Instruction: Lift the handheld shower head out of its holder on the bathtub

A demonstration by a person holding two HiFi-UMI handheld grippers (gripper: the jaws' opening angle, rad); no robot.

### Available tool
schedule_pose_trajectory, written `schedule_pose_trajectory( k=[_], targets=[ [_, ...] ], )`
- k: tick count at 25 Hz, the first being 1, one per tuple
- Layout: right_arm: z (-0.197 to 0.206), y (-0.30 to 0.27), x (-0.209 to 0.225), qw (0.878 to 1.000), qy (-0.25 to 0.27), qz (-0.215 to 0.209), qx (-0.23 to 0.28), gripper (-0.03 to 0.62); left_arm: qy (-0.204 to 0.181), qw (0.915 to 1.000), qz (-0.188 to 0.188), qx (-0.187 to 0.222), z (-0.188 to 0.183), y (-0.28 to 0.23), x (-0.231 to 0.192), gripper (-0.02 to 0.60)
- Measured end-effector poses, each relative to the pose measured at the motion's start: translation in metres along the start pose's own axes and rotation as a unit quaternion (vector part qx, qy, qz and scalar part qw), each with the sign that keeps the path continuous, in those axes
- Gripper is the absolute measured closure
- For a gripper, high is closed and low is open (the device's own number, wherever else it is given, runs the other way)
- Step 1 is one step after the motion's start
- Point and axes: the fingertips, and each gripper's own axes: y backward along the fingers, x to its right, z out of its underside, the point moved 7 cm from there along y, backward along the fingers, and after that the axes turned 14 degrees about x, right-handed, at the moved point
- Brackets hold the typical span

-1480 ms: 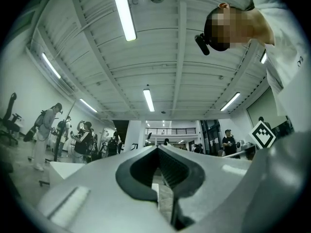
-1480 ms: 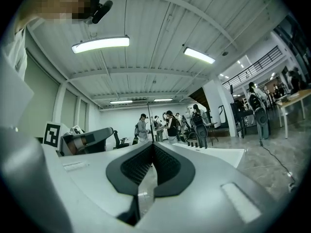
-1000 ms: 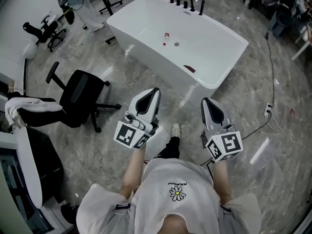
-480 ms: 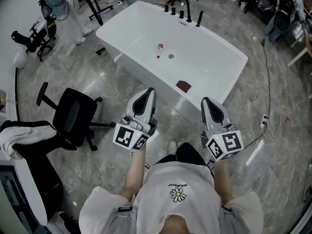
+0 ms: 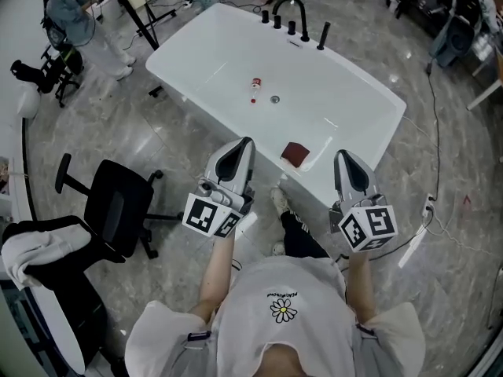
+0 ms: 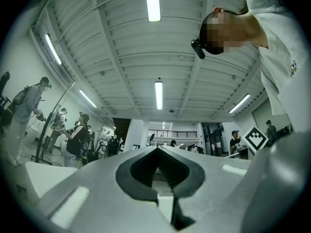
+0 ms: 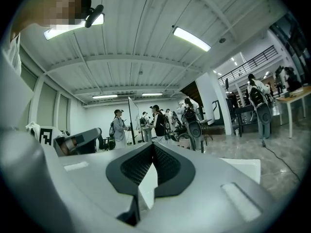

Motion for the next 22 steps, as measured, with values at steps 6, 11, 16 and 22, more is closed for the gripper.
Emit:
schedule_pose_trajectory(
  k=[6, 11, 16, 22],
  targets=[
    [0.012, -0.105, 0.071, 1.0, 0.001, 0.022, 0.0, 0.569, 0.002, 0.9998, 0.02, -0.006, 0.047, -0.094, -0.065, 0.581],
    [0.012, -0.191, 0.127, 0.999, 0.009, 0.031, 0.01, 0.569, 0.002, 0.9996, 0.028, -0.006, 0.085, -0.166, -0.112, 0.581],
    [0.013, -0.251, 0.16, 0.999, 0.025, 0.031, 0.008, 0.568, 0.011, 0.9994, 0.031, -0.012, 0.117, -0.213, -0.148, 0.581],
    [0.02, -0.297, 0.18, 0.998, 0.048, 0.035, 0.005, 0.568, 0.033, 0.9984, 0.044, -0.014, 0.152, -0.246, -0.179, 0.581]
  ],
)
